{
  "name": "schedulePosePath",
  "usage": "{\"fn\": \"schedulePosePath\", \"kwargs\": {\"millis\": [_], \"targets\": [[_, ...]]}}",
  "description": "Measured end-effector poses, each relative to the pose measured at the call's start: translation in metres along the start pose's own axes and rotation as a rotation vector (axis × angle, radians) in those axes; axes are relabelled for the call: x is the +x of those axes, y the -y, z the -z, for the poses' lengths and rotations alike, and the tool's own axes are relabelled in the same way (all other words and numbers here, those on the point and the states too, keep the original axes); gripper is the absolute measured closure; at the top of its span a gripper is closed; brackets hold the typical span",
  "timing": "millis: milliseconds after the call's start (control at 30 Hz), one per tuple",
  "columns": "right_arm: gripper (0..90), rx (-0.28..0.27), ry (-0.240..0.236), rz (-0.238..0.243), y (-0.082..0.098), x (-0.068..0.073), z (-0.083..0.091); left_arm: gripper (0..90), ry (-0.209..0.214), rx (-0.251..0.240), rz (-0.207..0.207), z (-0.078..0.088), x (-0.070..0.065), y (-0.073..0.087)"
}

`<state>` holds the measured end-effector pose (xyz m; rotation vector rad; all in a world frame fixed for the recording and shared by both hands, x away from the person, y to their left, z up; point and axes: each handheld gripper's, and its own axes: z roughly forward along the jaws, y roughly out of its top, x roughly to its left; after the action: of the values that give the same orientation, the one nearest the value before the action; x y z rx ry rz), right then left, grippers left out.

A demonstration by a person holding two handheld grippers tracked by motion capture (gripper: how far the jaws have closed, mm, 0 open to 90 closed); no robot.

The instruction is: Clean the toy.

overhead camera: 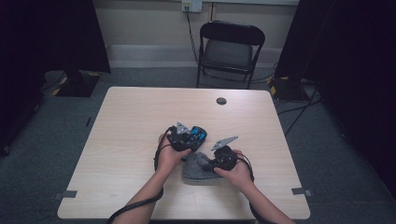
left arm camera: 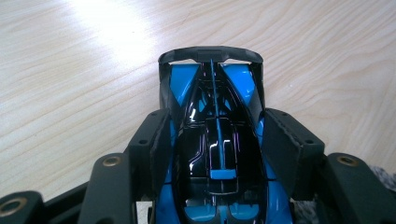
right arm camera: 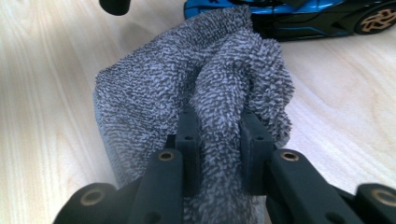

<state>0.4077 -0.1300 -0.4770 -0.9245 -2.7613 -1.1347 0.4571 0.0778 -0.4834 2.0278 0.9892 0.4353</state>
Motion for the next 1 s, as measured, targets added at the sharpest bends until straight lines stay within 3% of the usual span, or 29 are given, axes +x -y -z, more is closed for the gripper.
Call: {"fn": "schedulePosePath", "kwargs": {"millis": [367,467,800,1000], "targets": [[72.9,0.007,-0.048,0.039,0.004,0.009,-0.001,43.0,0.0,0.0,0.0,0.0,0.0,0.0],[72.7,0.001,-0.07,0.069,0.004,0.012,-0.002,43.0,-0.001,0.002,0.0,0.0,0.0,0.0],[72.0,-0.014,-0.09,0.113,-0.001,0.02,0.003,43.3,0.002,0.006,0.004,0.001,0.0,-0.001],[70.7,-0.001,-0.079,0.117,0.002,0.016,0.003,43.5,0.003,0.013,-0.013,0.001,0.001,-0.001]]}}
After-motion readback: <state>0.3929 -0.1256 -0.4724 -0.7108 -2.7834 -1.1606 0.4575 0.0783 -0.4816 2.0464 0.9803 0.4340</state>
